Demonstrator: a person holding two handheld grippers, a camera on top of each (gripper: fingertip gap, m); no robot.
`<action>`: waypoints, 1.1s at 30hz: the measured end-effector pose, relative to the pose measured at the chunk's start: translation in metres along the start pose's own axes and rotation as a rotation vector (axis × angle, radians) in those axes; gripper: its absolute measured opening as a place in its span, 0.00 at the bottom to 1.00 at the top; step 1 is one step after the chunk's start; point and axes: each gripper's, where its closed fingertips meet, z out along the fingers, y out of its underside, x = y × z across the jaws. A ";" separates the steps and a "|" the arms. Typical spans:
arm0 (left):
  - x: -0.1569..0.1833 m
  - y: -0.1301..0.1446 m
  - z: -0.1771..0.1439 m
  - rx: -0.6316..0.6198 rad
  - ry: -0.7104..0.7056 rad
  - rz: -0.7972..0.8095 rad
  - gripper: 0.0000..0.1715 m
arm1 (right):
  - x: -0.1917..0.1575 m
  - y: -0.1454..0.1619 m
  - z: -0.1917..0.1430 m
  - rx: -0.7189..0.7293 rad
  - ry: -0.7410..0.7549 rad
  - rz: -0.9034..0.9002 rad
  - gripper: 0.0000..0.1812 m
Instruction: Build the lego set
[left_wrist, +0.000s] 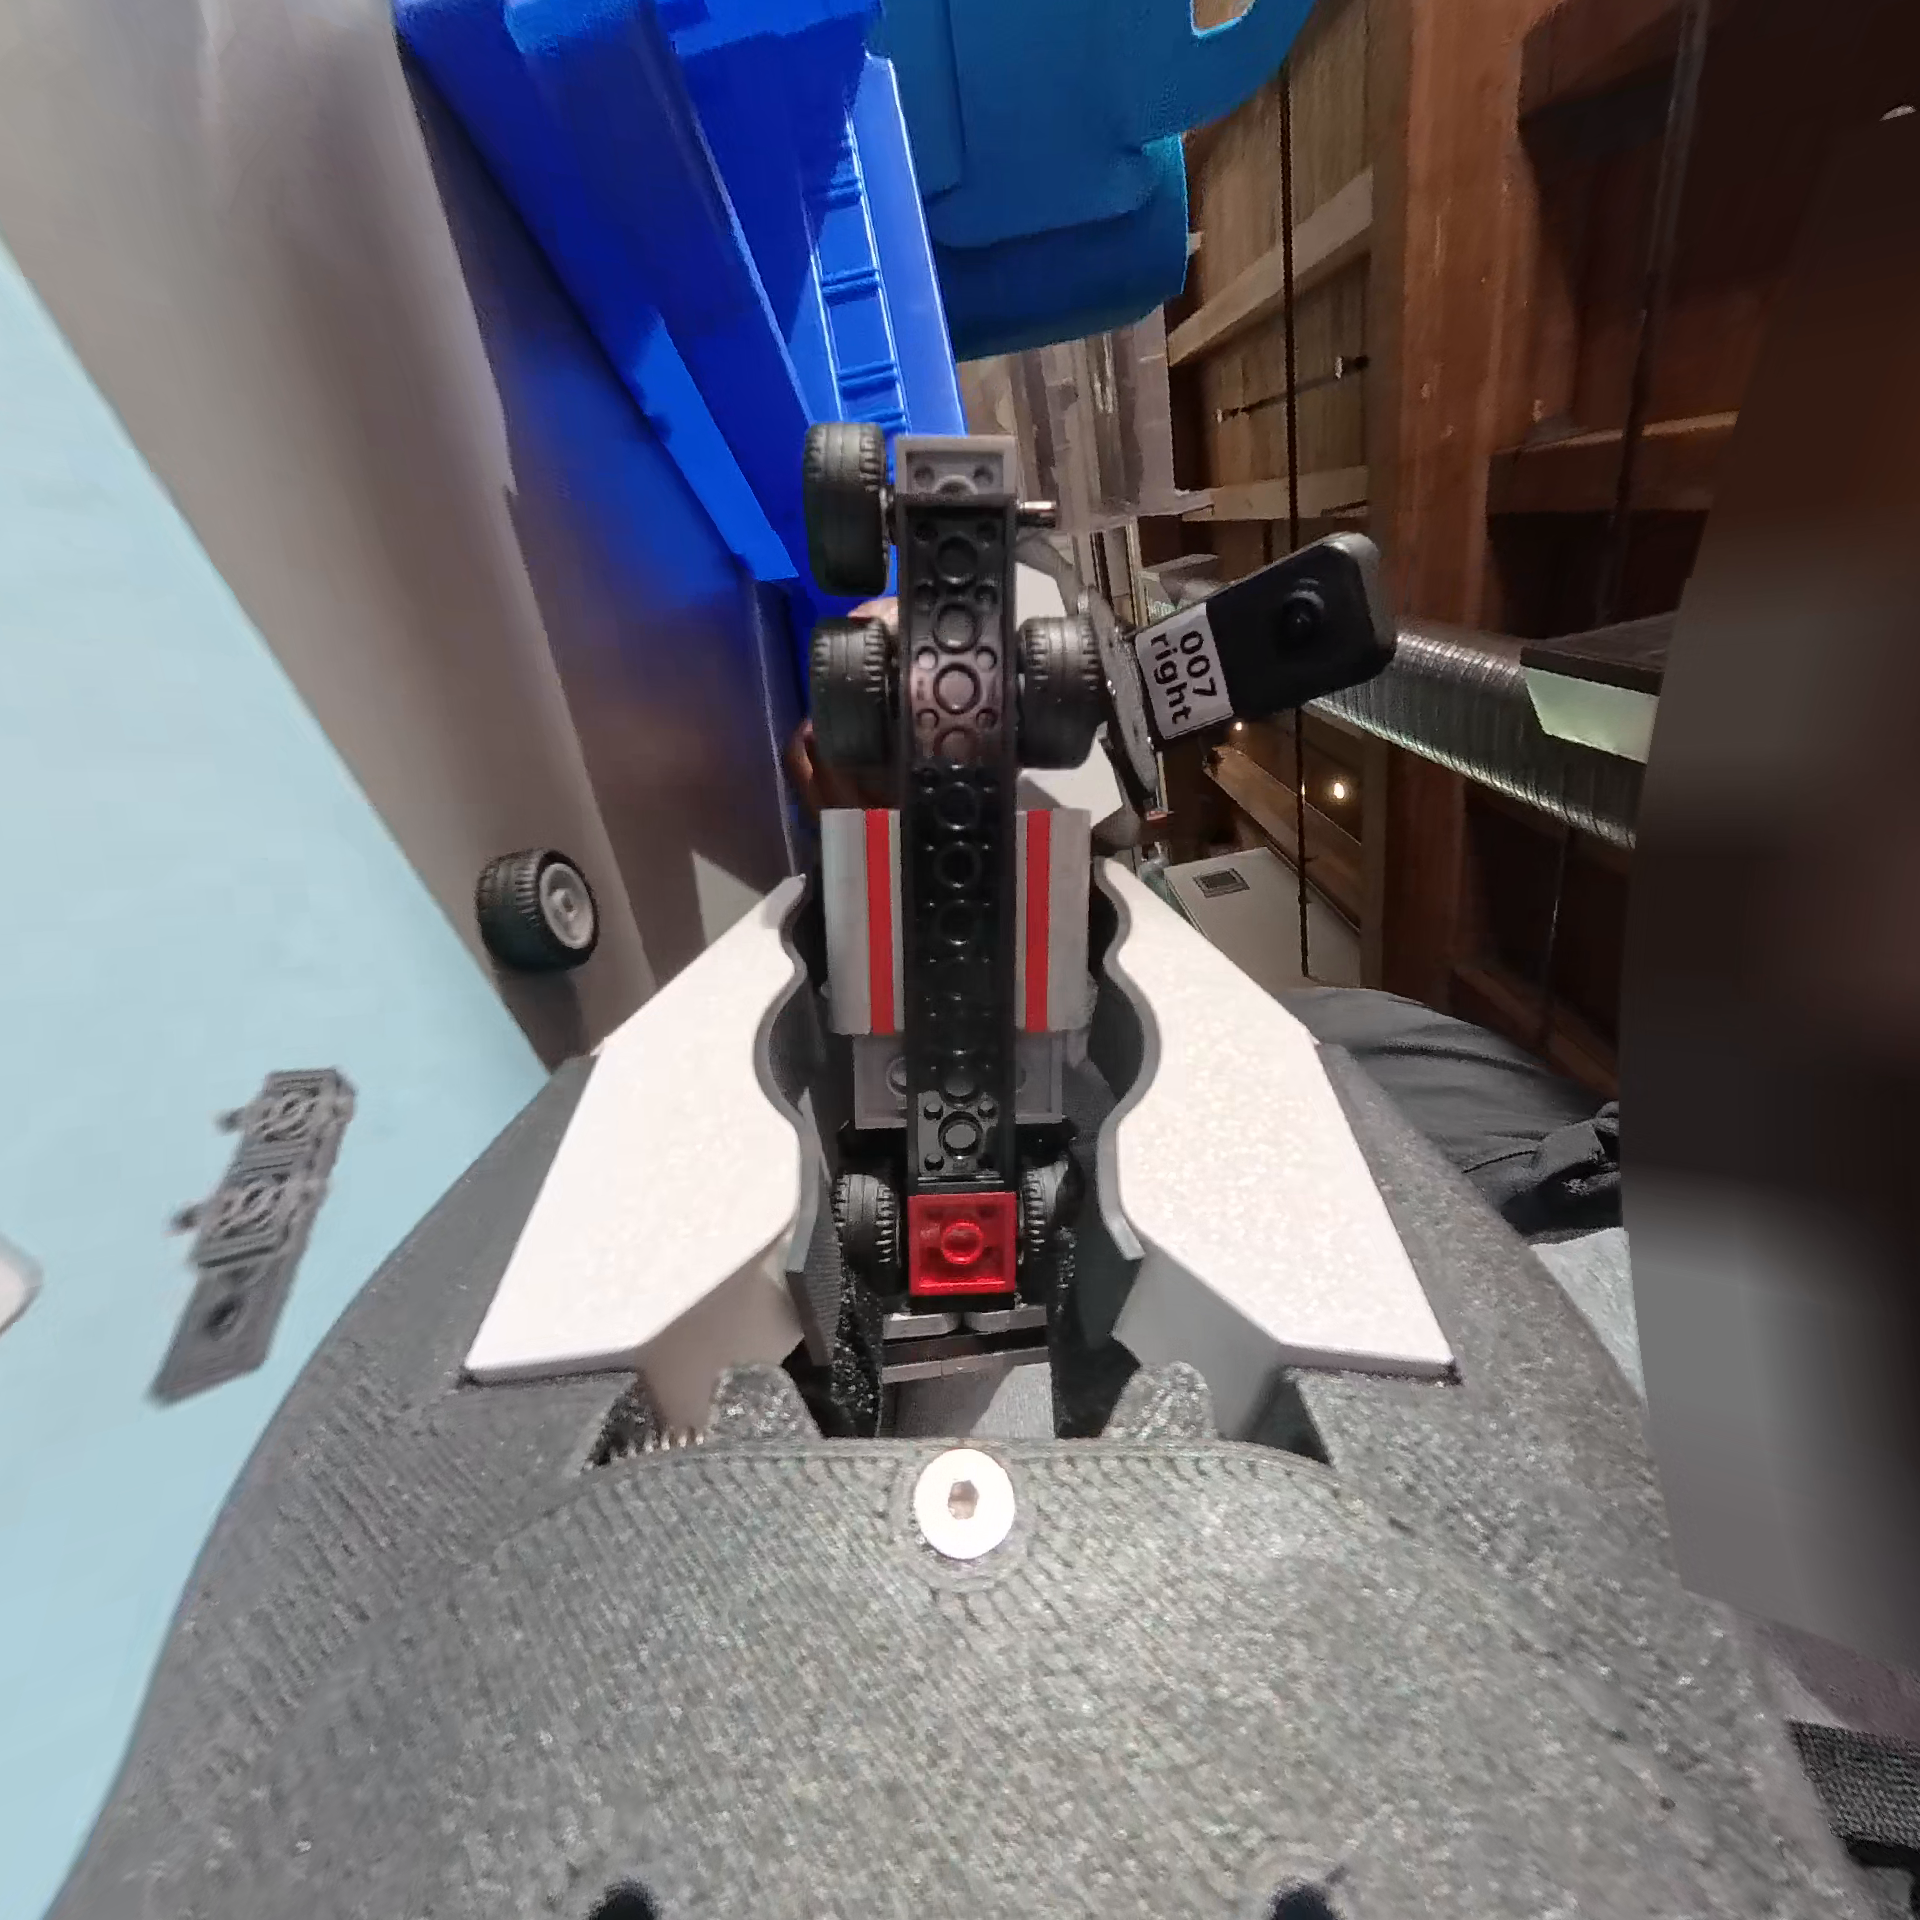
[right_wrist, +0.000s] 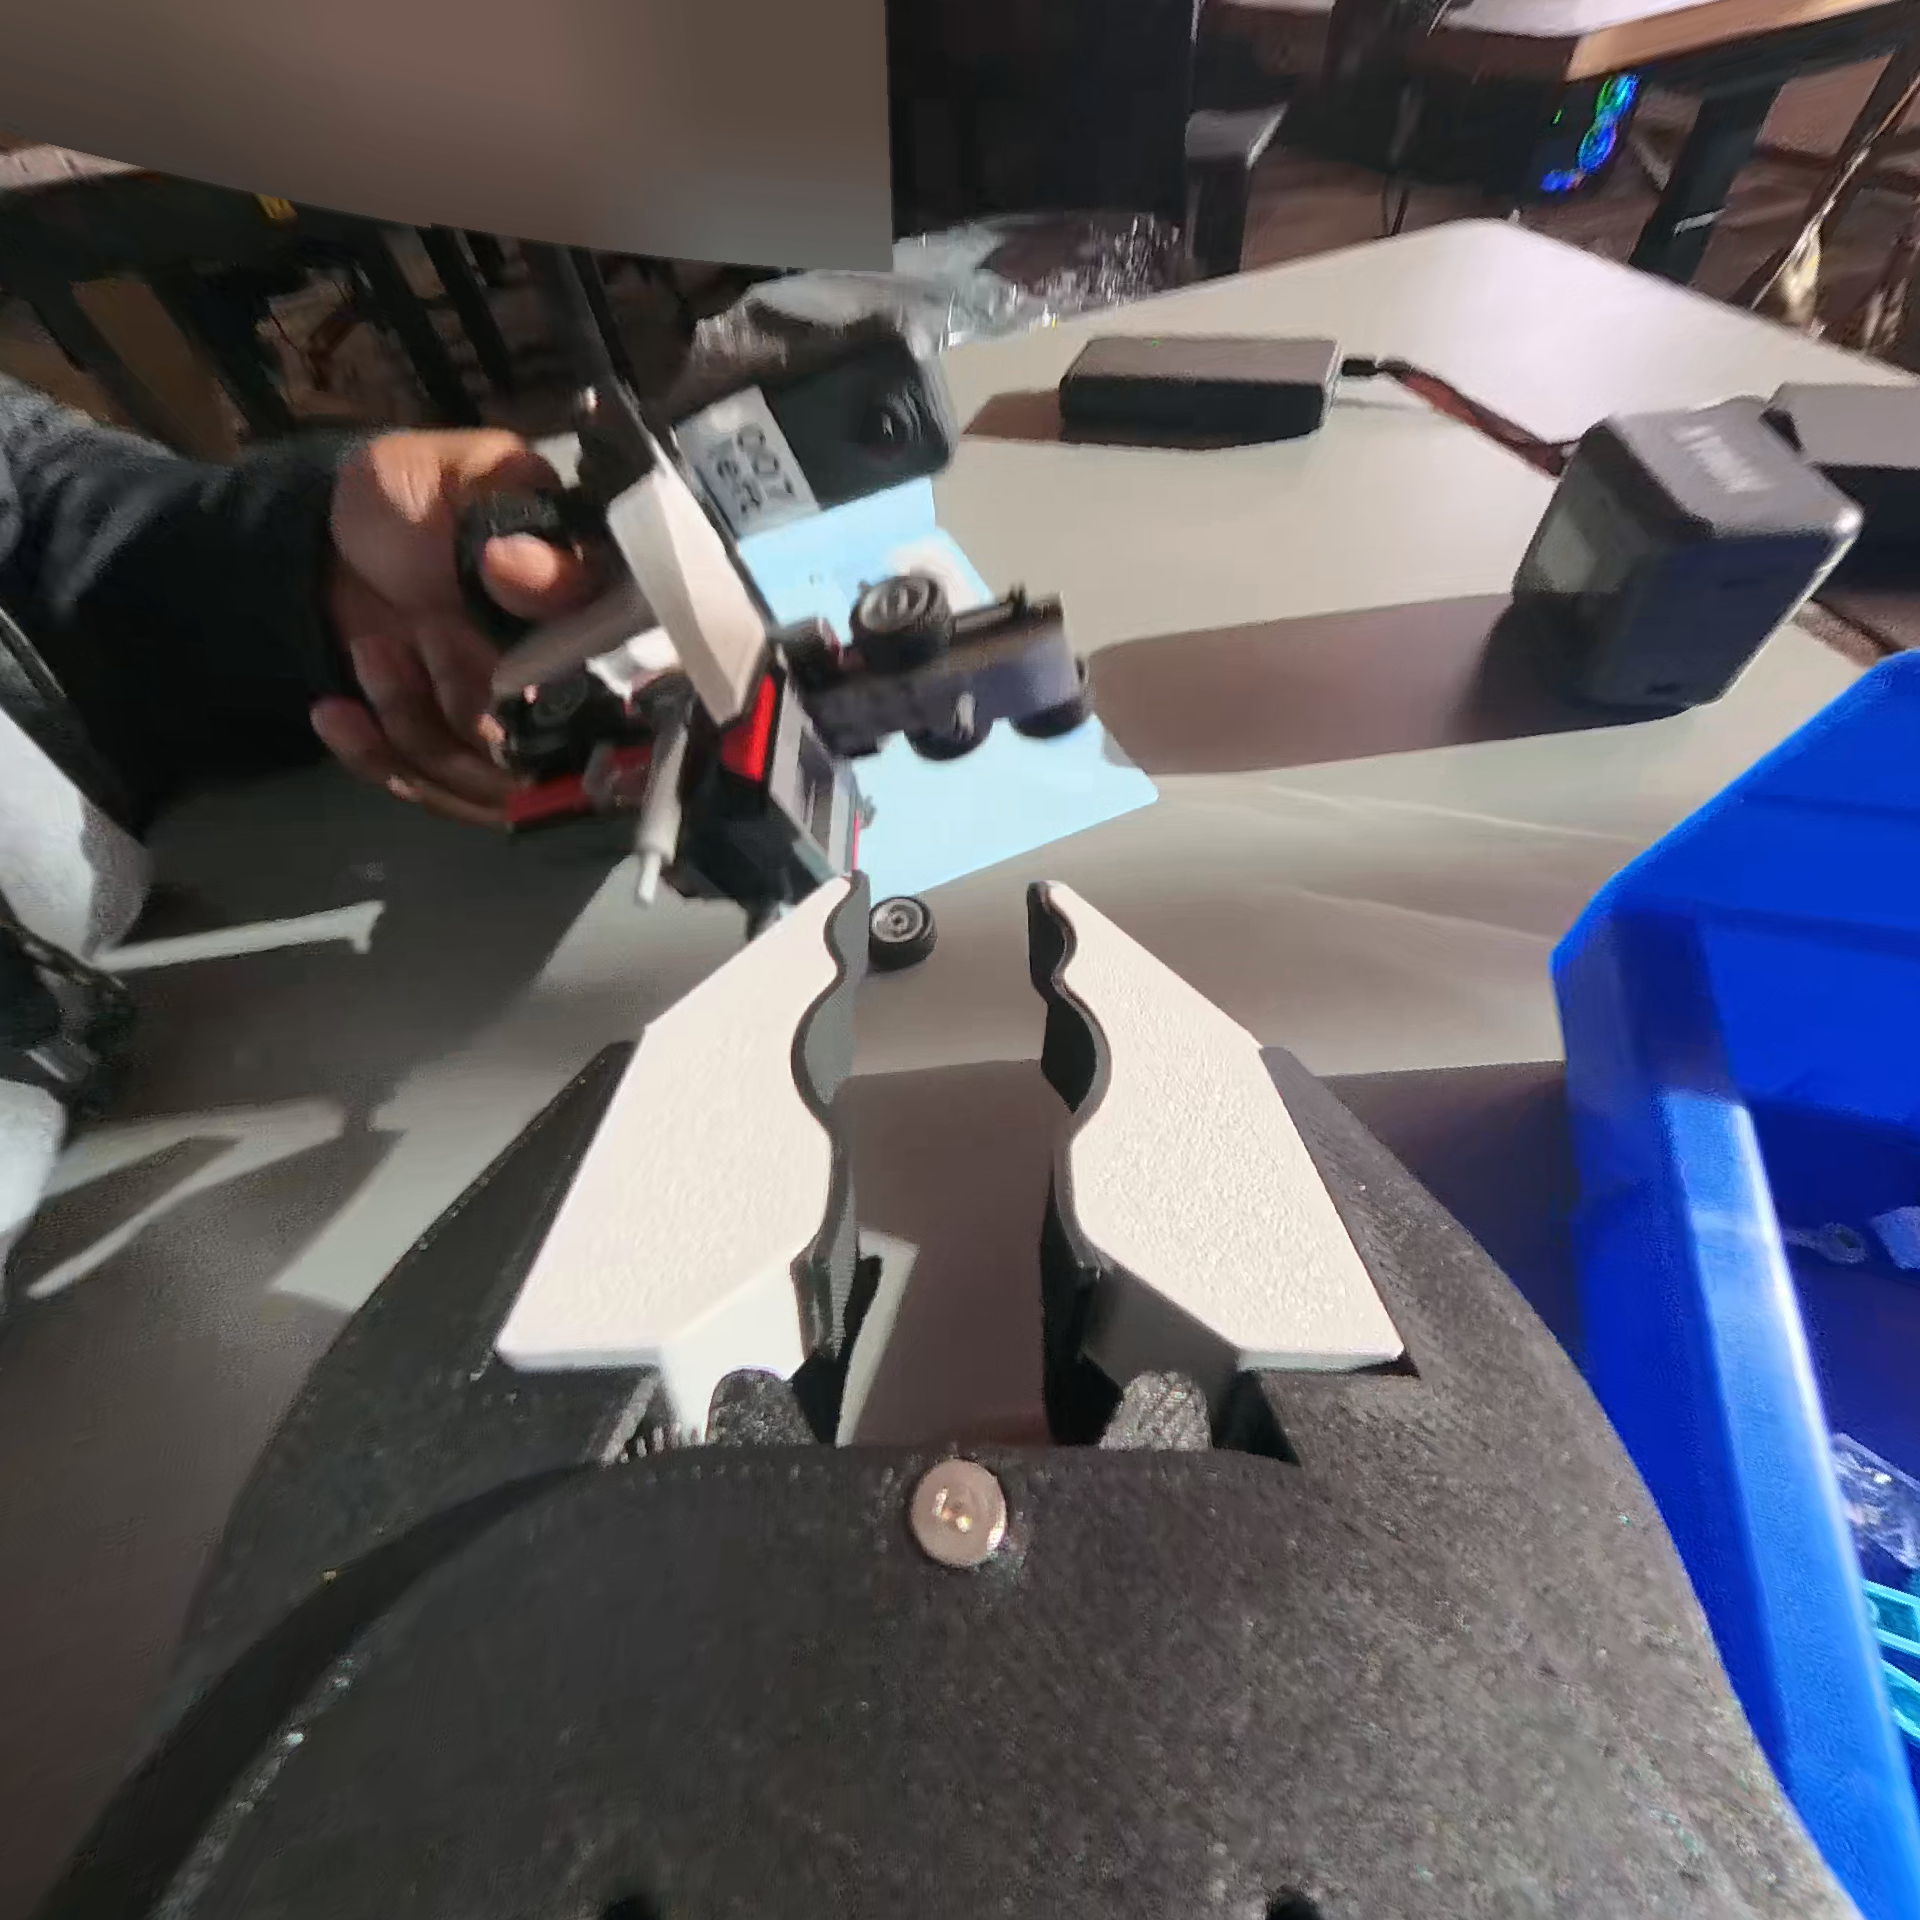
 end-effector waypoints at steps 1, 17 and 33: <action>-0.002 -0.002 -0.008 0.008 -0.013 0.002 0.29 | -0.001 0.006 0.005 -0.041 0.002 -0.014 0.18; -0.006 0.025 -0.034 -0.055 0.003 -0.082 0.29 | -0.016 0.046 0.063 -0.370 -0.066 -0.144 0.13; -0.005 0.039 -0.021 -0.089 0.037 -0.142 0.29 | -0.021 -0.035 0.038 -0.009 -0.049 -0.099 0.13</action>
